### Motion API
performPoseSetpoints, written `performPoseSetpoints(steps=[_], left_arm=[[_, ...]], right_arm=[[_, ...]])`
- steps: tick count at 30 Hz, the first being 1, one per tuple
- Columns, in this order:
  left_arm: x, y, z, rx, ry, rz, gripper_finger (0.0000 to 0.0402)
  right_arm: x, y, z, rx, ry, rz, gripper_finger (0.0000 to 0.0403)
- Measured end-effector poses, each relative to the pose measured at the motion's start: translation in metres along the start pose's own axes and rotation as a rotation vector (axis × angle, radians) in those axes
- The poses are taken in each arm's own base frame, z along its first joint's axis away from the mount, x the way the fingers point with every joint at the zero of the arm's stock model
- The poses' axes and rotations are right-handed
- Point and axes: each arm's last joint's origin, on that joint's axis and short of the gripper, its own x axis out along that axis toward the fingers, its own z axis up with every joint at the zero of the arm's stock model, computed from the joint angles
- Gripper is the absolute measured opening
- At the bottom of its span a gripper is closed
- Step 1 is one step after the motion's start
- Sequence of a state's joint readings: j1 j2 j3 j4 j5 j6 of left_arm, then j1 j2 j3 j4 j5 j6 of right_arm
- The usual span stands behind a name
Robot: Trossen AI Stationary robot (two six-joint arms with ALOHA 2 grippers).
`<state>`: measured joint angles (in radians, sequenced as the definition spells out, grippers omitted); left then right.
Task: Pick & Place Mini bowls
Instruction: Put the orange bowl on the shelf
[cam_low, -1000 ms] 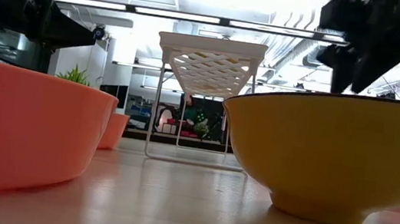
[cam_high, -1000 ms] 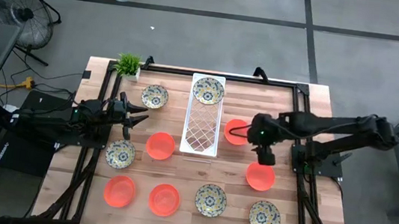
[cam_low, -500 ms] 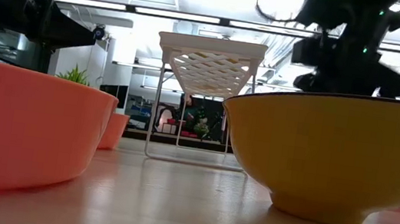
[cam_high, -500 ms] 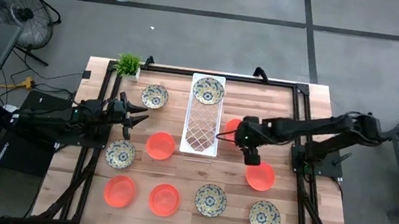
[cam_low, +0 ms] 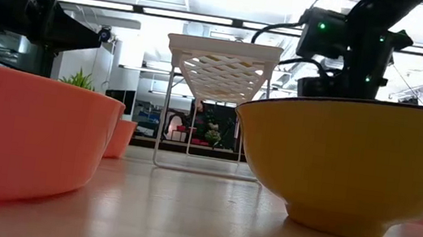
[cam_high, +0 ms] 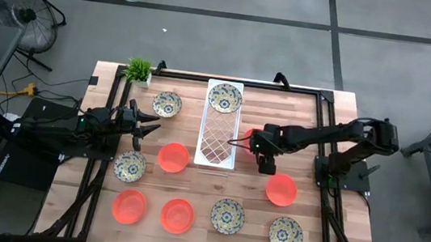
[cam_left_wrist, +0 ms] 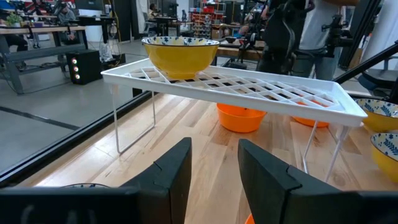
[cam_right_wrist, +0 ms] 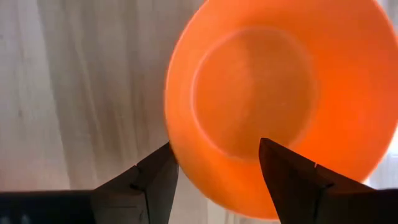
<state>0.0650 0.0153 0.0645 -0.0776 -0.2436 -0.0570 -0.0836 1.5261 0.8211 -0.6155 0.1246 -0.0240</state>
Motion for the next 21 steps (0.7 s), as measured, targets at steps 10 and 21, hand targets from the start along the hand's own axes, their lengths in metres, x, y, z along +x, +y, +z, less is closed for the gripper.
performPoseSetpoints(steps=[10,21], left_arm=[[0.0000,0.0000,0.0001,0.000,0.000,0.000,0.0129],[0.0000,0.0000,-0.0001,0.000,0.000,0.000,0.0129]], right_arm=[[0.0002,-0.0012,-0.0004,-0.020,0.003,0.030,0.0186],[0.0002,-0.0003,-0.0005,-0.021,0.003,0.062,0.0103]])
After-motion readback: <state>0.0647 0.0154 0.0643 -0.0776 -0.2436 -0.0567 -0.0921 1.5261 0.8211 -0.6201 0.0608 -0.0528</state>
